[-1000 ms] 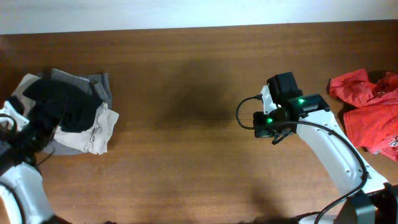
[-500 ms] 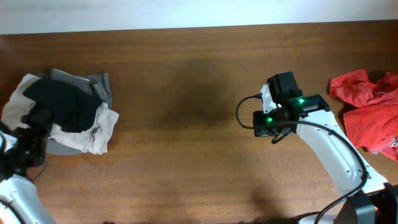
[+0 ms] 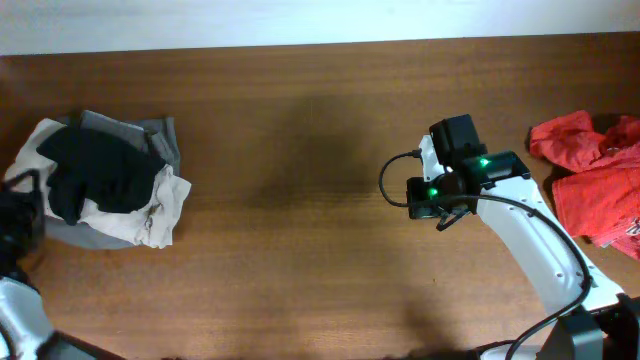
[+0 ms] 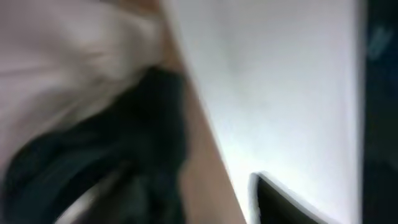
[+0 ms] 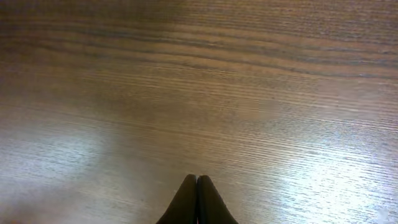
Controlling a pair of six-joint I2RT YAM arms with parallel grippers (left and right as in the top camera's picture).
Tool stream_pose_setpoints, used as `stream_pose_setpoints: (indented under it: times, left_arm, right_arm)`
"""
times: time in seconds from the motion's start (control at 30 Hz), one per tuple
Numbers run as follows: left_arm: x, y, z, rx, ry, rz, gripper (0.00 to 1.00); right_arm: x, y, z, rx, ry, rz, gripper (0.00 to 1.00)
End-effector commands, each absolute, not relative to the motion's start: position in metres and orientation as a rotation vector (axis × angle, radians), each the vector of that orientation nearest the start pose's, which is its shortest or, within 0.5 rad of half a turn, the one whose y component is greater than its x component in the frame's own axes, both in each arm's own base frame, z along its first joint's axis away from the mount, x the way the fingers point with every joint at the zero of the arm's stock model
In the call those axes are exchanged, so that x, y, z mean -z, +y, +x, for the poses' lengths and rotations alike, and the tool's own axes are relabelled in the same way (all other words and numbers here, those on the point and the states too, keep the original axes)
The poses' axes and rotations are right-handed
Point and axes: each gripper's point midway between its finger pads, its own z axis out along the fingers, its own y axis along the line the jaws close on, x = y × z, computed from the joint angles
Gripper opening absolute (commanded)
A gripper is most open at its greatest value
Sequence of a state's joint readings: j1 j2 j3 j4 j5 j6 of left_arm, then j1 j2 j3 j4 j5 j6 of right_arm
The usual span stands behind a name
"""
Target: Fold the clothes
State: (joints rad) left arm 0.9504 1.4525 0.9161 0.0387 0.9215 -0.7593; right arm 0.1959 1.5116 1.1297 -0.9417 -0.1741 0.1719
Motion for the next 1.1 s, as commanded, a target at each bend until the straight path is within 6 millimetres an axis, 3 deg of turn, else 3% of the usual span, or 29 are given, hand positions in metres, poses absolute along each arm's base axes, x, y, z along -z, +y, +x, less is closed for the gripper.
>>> stream_pose_setpoints:
  times: [0.0, 0.1, 0.17, 0.3, 0.37, 0.4, 0.57, 0.63, 0.73, 0.8, 0.87, 0.97, 1.07]
  left_arm:
    - [-0.269, 0.198, 0.339, 0.996, 1.639, -0.687, 0.08]
    - [-0.286, 0.192, 0.342, 0.942, 1.627, -0.555, 0.05]
    - [-0.297, 0.179, 0.349, 0.854, 1.632, -0.360, 0.03]
    - [-0.286, 0.148, 0.367, 0.731, 1.675, -0.107, 0.02]
    - [-0.263, 0.143, 0.380, 0.674, 1.737, -0.126, 0.02]
    - [-0.229, 0.145, 0.392, 0.565, 1.844, -0.198, 0.02]
    - [-0.128, 0.169, 0.396, 0.004, 2.224, -0.421, 0.04]
    - [-0.094, 0.184, 0.386, -0.212, 2.326, -0.548, 0.04]
    - [-0.042, 0.207, 0.351, -0.436, 2.413, -0.886, 0.04]
    - [-0.006, 0.208, 0.332, -0.454, 2.484, -1.013, 0.04]
    - [0.025, 0.200, 0.327, -0.375, 2.562, -1.040, 0.04]
    - [0.045, 0.182, 0.329, -0.228, 2.621, -1.031, 0.04]
    - [0.027, 0.178, 0.344, -0.168, 2.605, -0.953, 0.04]
  right_arm:
    - [-0.111, 0.090, 0.305, -0.310, 2.895, -0.082, 0.04]
    - [-0.111, 0.090, 0.305, -0.310, 2.894, -0.082, 0.04]
    - [-0.111, 0.090, 0.305, -0.310, 2.894, -0.082, 0.04]
    - [-0.111, 0.090, 0.305, -0.310, 2.894, -0.082, 0.04]
    - [-0.111, 0.090, 0.304, -0.311, 2.895, -0.082, 0.04]
    - [-0.111, 0.090, 0.304, -0.315, 2.899, -0.082, 0.04]
    - [-0.110, 0.090, 0.302, -0.315, 2.907, -0.076, 0.04]
    - [-0.110, 0.091, 0.301, -0.325, 2.907, -0.076, 0.04]
    - [-0.111, 0.093, 0.301, -0.343, 2.909, -0.068, 0.04]
    - [-0.111, 0.093, 0.301, -0.343, 2.910, -0.069, 0.04]
    - [-0.110, 0.093, 0.299, -0.341, 2.916, -0.068, 0.04]
    - [-0.110, 0.092, 0.297, -0.339, 2.927, -0.068, 0.04]
    - [-0.109, 0.092, 0.296, -0.338, 2.930, -0.070, 0.04]
